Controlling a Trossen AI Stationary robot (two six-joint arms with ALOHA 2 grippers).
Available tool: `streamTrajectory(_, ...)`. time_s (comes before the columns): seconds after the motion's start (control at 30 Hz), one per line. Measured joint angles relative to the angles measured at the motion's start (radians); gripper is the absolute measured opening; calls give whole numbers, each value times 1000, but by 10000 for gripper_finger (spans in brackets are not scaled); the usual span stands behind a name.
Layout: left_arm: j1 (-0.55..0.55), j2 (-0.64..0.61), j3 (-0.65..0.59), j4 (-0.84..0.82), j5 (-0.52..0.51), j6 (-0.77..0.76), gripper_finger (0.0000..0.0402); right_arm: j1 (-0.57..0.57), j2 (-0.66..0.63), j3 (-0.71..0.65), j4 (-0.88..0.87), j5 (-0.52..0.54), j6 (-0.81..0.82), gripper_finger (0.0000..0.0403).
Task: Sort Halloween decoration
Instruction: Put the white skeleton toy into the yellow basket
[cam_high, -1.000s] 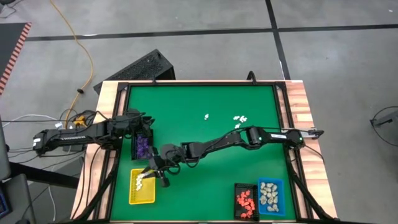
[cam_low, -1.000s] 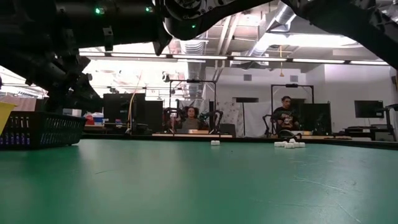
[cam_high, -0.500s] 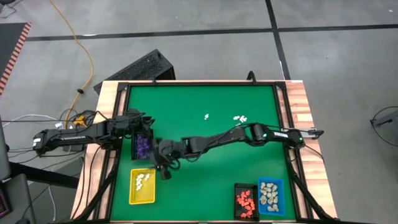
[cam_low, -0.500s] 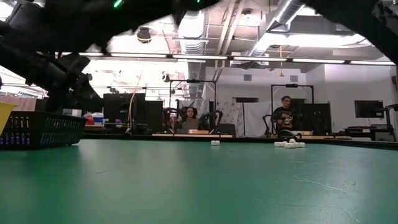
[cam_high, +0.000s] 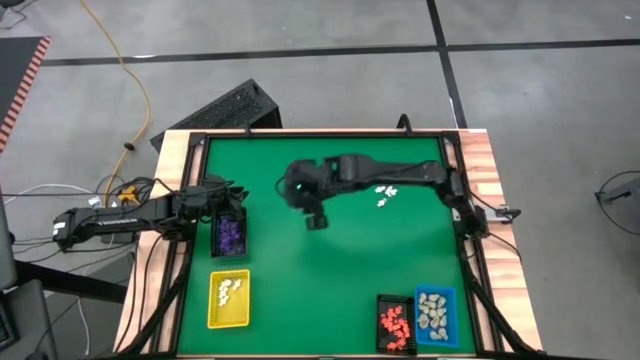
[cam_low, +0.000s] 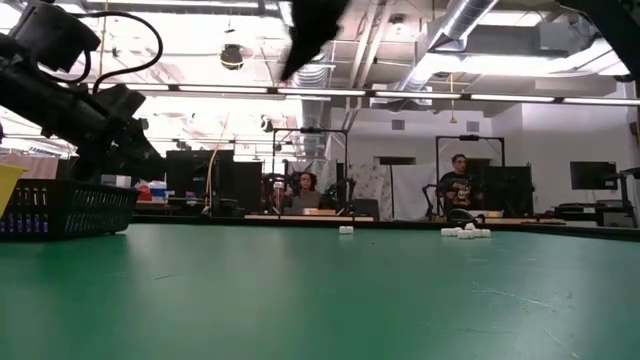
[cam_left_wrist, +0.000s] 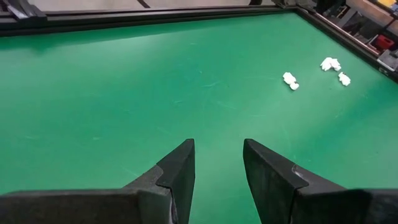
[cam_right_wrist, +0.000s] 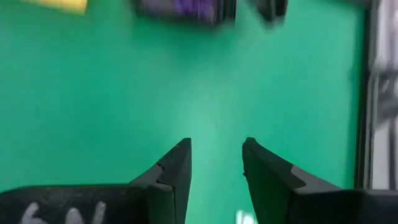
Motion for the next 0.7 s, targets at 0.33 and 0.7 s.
streamTrajectory(0.33, 0, 0, 0, -1, 22, 23, 126, -130, -208, -334, -31, -1, 16, 128)
streamTrajectory(0.7, 0, 0, 0, 0, -12, 26, 126, -257, -518, -1209, 1041, -13, 172, 128)
